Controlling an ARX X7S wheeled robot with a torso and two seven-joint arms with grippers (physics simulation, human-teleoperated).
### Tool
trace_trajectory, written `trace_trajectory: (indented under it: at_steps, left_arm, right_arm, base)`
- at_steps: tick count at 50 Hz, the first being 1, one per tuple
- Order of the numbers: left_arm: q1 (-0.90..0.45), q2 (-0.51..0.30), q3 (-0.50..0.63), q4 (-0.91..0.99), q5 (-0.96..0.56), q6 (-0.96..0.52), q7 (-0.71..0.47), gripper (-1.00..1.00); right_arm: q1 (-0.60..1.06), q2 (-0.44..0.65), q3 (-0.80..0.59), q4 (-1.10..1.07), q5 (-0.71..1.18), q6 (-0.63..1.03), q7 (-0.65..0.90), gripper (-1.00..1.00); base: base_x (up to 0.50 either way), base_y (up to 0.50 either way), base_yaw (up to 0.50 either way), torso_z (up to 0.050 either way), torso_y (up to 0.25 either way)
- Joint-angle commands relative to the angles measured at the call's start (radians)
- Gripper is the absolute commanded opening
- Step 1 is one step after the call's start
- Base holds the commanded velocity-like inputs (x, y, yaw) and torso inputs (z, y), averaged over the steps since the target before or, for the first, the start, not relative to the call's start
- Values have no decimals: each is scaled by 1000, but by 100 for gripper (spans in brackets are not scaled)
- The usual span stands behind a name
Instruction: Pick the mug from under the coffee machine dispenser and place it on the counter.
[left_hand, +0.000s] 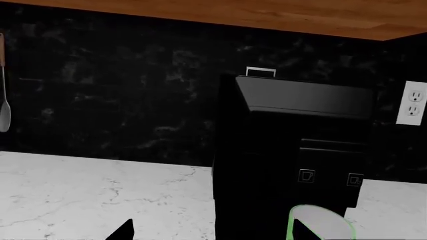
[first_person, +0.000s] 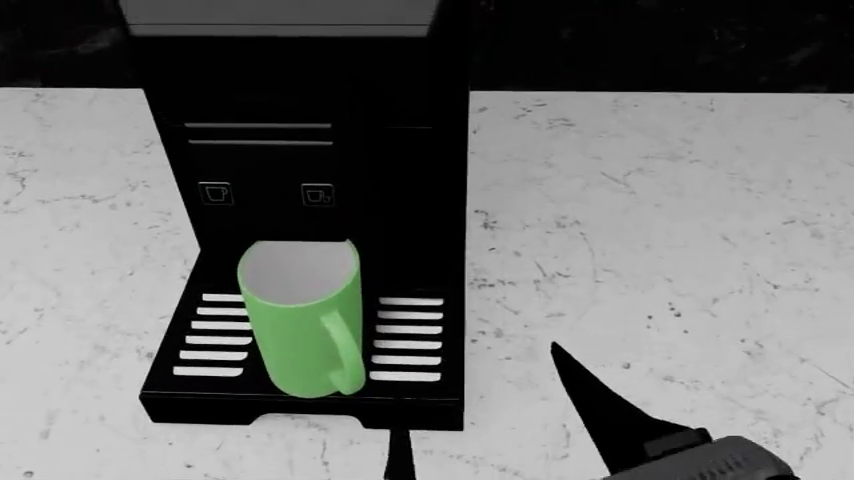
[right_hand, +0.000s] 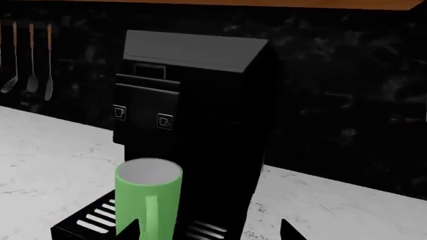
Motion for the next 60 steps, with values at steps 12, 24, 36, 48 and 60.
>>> trace_trajectory:
  at_steps: [12, 24, 36, 48, 60]
  left_arm:
    - [35, -3, -27, -7, 1, 2, 4, 100]
    - [67, -5, -42, -2, 19, -1, -10, 100]
    - [86, -6, -54, -4, 19, 0, -6, 100]
    - [102, -1, -72, -12, 12, 2, -3, 100]
    - [129, -3, -85, -14, 23, 0, -9, 100]
  right_arm:
    - [-59, -175, 30, 223, 83, -41, -150, 100]
    - [-99, -233, 39, 301, 126, -54, -201, 100]
    - [-114, -293, 50, 373, 169, -47, -253, 100]
    - [-105, -313, 68, 401, 190, -45, -287, 100]
    - [-121, -334, 84, 450, 210, -59, -329, 100]
  base:
    - [0, 0, 0, 0, 0]
    - [0, 0, 0, 0, 0]
    - [0, 0, 0, 0, 0]
    - [0, 0, 0, 0, 0]
    - [0, 0, 0, 0, 0]
